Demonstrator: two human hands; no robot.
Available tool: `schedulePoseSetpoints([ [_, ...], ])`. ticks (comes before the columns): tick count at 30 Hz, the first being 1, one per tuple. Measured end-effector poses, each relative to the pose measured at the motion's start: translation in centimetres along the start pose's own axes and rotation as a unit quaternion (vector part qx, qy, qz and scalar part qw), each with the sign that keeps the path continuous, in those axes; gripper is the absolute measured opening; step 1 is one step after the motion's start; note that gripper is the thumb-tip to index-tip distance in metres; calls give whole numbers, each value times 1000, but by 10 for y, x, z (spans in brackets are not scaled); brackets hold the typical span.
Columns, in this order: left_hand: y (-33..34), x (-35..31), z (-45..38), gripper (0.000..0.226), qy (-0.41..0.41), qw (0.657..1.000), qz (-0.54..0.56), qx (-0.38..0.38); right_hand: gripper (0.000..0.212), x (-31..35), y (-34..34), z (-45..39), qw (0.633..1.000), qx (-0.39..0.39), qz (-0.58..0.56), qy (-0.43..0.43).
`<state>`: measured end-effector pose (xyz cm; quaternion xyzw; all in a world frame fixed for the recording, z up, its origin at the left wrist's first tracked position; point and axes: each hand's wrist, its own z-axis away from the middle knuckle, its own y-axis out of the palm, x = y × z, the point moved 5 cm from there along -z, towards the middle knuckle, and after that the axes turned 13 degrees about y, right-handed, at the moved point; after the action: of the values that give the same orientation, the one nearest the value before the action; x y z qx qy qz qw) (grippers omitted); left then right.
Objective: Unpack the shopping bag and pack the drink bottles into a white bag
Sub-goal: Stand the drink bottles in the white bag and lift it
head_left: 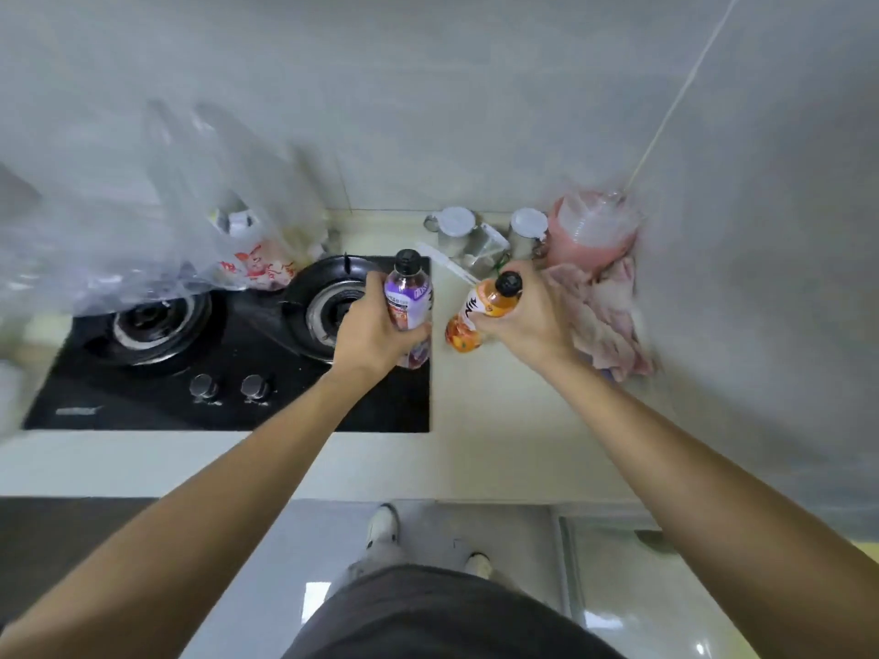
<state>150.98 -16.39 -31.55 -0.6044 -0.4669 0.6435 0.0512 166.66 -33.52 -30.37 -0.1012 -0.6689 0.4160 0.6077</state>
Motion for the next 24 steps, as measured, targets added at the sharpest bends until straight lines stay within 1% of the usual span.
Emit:
schedulePoseSetpoints([
  [4, -51, 14, 59, 67, -52, 996, -33, -58, 52, 46, 45, 21, 994, 82, 10, -74],
  [7, -91, 34, 107, 64, -105, 988, -55, -103, 56, 84, 83, 50, 981, 147, 28, -123],
  [10, -136, 49, 162, 62, -151, 973, -61, -164, 62, 125, 124, 88, 961, 211, 35, -174],
  [14, -197, 75, 242, 59, -203, 945, -74, -245, 65, 186, 180, 157, 927, 283, 61, -237],
  [19, -268, 119, 339, 63, -265, 899, -77, -340, 53, 255, 262, 250, 891, 345, 76, -286],
  [21, -296, 142, 376, 63, -283, 883, -70, -369, 52, 278, 296, 286, 881, 361, 75, -296],
  [24, -338, 180, 426, 62, -301, 867, -68, -391, 51, 312, 348, 335, 868, 378, 74, -312],
])
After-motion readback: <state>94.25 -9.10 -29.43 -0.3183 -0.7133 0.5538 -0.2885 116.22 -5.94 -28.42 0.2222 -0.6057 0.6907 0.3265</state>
